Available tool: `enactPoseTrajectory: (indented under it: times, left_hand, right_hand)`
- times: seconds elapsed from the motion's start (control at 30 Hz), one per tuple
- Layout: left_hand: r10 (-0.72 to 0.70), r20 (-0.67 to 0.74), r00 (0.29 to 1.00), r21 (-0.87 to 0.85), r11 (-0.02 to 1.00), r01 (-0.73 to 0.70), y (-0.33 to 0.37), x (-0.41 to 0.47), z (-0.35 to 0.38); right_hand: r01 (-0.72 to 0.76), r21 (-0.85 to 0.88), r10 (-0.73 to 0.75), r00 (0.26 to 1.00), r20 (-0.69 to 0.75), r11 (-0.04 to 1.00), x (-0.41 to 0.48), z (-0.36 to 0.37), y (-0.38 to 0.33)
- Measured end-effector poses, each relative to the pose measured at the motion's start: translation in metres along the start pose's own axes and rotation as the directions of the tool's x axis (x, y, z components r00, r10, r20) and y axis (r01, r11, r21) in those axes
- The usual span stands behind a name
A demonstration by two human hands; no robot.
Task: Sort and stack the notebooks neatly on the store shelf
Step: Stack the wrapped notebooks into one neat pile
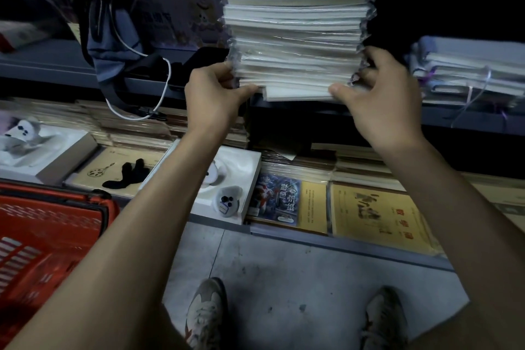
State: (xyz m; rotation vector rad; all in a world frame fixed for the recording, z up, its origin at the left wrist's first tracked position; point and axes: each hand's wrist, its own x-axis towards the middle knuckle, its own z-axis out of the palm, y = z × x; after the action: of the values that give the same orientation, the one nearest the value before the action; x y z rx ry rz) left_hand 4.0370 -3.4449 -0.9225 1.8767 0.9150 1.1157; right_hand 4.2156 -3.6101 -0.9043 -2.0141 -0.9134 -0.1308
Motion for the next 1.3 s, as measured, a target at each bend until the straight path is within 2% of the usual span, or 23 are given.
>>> enactPoseTrajectory:
  times: [0.07, 0.2, 0.3, 0.47, 0.77, 0.87, 1.0, 1.1, 1.17, 1.3]
  left_hand:
    - [-0.036, 0.022, 0.999, -0.024, 0.999, 0.036, -0.001, 0.005, -0.003]
    - [-0.011, 0.019, 1.000, 0.018, 1.000, 0.010, 0.002, 0.003, 0.002]
    - [-0.065, 0.000, 0.998, -0.078, 0.995, 0.065, 0.008, 0.002, 0.004]
    - [-0.096, 0.023, 0.995, -0.197, 0.975, 0.099, 0.022, -0.006, 0.005]
    - [-0.229, 0.000, 0.973, -0.330, 0.919, 0.217, 0.039, -0.022, 0.013]
    - [-0.185, 0.038, 0.982, -0.316, 0.930, 0.188, 0.041, -0.030, 0.016]
    - [-0.140, 0.099, 0.985, -0.257, 0.953, 0.162, 0.041, -0.036, 0.019]
    - [-0.097, 0.036, 0.995, -0.033, 0.995, 0.099, 0.036, -0.041, 0.031]
    - [-0.094, -0.002, 0.996, 0.030, 0.995, 0.094, 0.033, -0.043, 0.039]
    - [-0.198, -0.034, 0.980, -0.104, 0.976, 0.193, 0.040, -0.043, 0.043]
  right_hand:
    - [0.018, -0.036, -0.017, 0.999, 0.042, 0.999, 0.001, -0.001, 0.002]
    - [0.025, -0.049, -0.022, 0.999, 0.049, 0.999, 0.001, -0.002, 0.003]
    - [0.031, -0.029, -0.030, 0.999, 0.035, 0.999, 0.002, -0.002, 0.001]
    - [-0.021, 0.116, 0.015, 0.998, 0.054, 0.993, 0.004, -0.008, 0.001]
    - [0.018, 0.046, -0.021, 0.996, 0.081, 0.999, 0.005, -0.018, 0.009]
    - [0.006, 0.055, -0.011, 0.995, 0.104, 0.998, 0.006, -0.022, 0.014]
    - [0.002, -0.021, -0.001, 0.998, 0.065, 1.000, 0.007, -0.023, 0.018]
    - [-0.128, 0.078, 0.122, 0.990, 0.073, 0.989, 0.011, -0.026, 0.020]
    - [-0.196, 0.188, 0.180, 0.979, 0.098, 0.962, 0.011, -0.030, 0.019]
    - [-0.268, 0.311, 0.241, 0.963, 0.124, 0.912, 0.006, -0.036, 0.012]
